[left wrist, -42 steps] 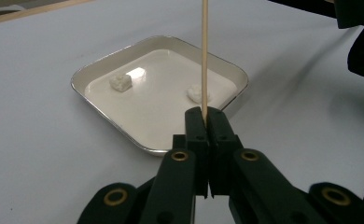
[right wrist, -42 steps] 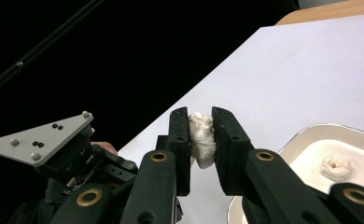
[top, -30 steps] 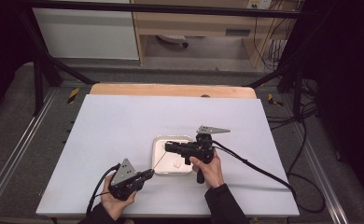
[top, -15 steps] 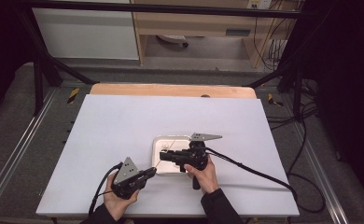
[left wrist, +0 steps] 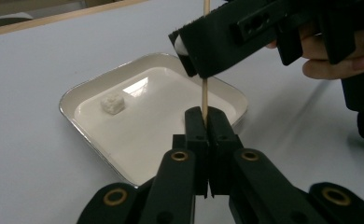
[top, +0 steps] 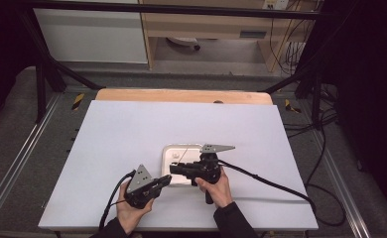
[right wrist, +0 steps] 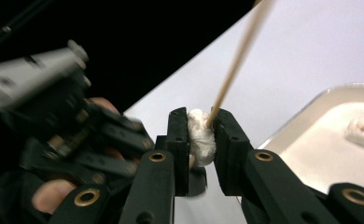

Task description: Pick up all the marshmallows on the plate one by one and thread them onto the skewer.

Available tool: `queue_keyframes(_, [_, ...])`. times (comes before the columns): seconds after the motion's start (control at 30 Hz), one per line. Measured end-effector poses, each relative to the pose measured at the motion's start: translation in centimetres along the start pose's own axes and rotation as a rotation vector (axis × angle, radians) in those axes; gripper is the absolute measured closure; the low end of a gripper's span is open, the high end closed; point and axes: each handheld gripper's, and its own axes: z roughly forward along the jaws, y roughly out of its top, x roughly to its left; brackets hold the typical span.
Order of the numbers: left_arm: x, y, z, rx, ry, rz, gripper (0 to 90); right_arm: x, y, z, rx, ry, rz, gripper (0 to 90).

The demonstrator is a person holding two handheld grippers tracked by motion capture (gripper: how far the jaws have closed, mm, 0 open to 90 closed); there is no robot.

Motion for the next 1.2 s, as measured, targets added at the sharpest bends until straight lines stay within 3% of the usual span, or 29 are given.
queue_keyframes(0.13, [0.1, -0.4, 0.5, 0.018, -0.001, -0.007, 88.6, -0.2, -0.4, 0.3, 0.006, -0.017, -0.002, 78.3])
queue_keyframes(0.6, [0.0, -0.5, 0.4, 0.005, -0.014, -0.005, 88.5, 0.0, -0.4, 0.1, 0.023, -0.028, -0.005, 76.1])
queue_keyframes(0.7, [0.2, -0.5, 0.3, 0.005, -0.004, -0.014, 88.6, 0.3, 0.0, -0.3, 0.003, -0.041, -0.027, 60.0])
queue_keyframes(0.77, [0.5, -0.6, 0.1, 0.006, -0.001, -0.024, 88.5, 0.5, 0.5, -0.9, -0.015, -0.081, -0.070, 46.8])
queue_keyframes(0.93, [1.1, -0.7, -0.5, 0.012, 0.000, -0.028, 88.5, 0.6, 1.2, -2.2, 0.002, -0.188, -0.165, 25.8])
queue_keyframes(1.07, [1.4, -0.9, -0.9, 0.023, 0.002, -0.022, 88.5, 0.1, 1.4, -2.6, 0.055, -0.258, -0.211, 12.4])
queue_keyframes(1.2, [1.9, -1.0, -1.1, 0.032, 0.005, -0.010, 88.4, -0.3, 1.4, -2.6, 0.103, -0.298, -0.251, 8.4])
